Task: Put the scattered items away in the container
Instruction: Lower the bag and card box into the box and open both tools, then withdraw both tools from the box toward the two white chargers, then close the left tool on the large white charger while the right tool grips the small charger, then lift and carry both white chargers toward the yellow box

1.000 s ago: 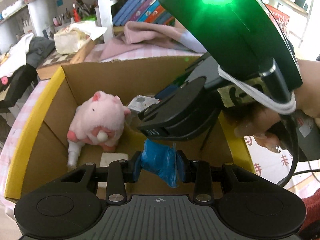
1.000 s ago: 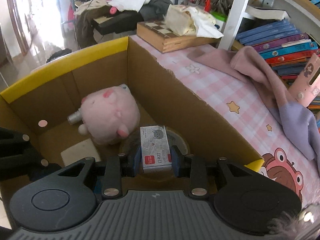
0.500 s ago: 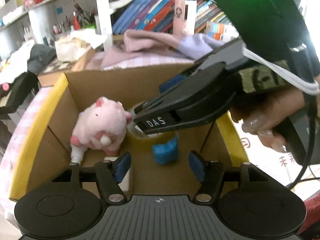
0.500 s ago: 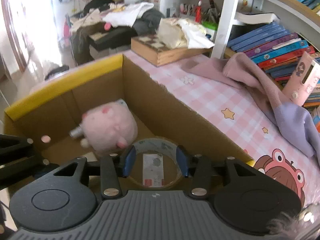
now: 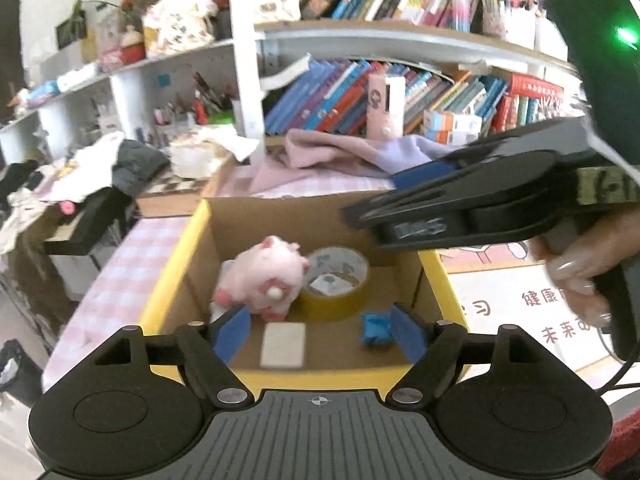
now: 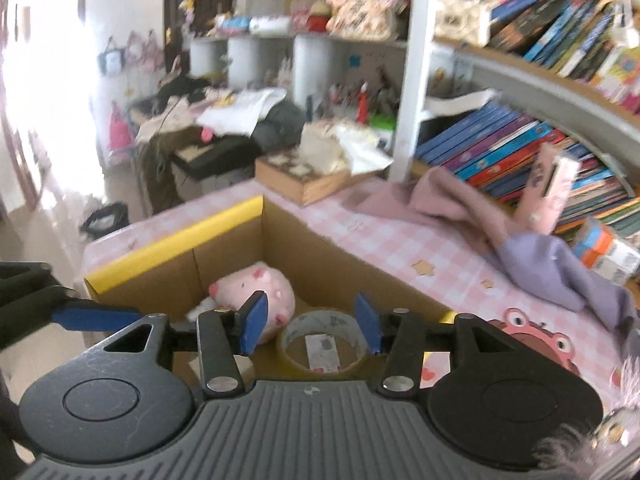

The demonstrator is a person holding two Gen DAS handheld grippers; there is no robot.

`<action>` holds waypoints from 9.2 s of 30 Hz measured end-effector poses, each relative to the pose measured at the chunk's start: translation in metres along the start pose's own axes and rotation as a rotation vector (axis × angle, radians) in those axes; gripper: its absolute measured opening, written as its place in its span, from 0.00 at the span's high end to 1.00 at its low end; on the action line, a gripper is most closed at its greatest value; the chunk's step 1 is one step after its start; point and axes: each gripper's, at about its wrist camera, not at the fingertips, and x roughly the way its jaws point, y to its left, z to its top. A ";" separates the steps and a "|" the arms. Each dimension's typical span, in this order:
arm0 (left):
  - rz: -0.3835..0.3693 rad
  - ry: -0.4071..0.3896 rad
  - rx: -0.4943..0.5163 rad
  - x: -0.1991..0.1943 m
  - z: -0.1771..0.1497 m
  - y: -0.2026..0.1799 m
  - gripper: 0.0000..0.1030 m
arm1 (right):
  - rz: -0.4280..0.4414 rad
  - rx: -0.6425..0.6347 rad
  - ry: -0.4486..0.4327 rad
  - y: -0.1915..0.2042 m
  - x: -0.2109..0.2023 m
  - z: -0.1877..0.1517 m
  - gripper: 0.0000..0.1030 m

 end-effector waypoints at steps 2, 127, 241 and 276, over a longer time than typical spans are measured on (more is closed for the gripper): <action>0.015 -0.011 -0.013 -0.013 -0.006 0.005 0.22 | -0.025 0.008 -0.029 0.003 -0.017 -0.005 0.55; 0.073 0.286 0.006 0.251 0.086 -0.198 0.13 | 0.017 -0.020 0.218 -0.276 0.048 -0.143 0.42; -0.239 0.026 -0.077 -0.085 -0.076 -0.082 0.59 | -0.152 0.183 0.175 0.020 -0.191 -0.170 0.76; -0.121 0.006 -0.286 -0.106 -0.104 0.021 0.59 | 0.057 0.013 0.199 0.112 -0.138 -0.122 0.76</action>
